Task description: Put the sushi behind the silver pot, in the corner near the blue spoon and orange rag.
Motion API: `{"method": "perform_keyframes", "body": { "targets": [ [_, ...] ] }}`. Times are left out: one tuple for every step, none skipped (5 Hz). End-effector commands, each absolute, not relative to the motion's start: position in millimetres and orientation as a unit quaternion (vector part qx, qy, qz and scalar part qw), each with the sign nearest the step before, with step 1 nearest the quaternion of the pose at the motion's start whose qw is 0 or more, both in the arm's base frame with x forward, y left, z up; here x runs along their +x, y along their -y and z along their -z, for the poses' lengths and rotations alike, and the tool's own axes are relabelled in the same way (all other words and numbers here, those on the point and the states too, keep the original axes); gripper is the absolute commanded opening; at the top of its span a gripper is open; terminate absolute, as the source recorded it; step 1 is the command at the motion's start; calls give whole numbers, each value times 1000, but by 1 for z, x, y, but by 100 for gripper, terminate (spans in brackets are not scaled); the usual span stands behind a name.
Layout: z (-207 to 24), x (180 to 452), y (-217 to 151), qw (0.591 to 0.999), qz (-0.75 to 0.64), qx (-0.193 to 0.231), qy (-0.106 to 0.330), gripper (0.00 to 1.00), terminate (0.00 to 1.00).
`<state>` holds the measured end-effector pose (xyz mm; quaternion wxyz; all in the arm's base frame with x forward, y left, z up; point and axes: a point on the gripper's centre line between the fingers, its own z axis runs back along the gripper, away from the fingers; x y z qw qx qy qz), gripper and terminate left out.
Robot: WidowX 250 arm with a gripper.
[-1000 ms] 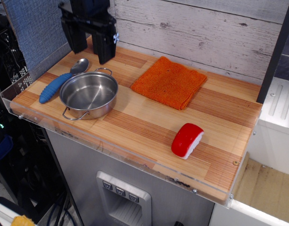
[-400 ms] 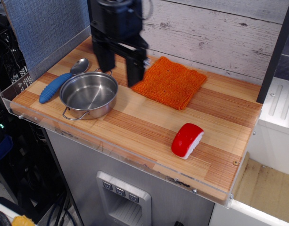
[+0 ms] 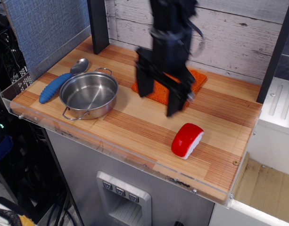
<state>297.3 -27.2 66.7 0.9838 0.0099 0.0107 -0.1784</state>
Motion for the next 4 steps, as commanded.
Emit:
{"method": "perform_keyframes", "body": {
  "targets": [
    [-43,296,62,986,166,-8,-8,100,0],
    [-35,290,74,988,152,-14,-9,100,0],
    [-27,286,83,990,142,-18,-8,100,0],
    [-19,284,89,988,151,1,-12,0,0]
  ]
}}
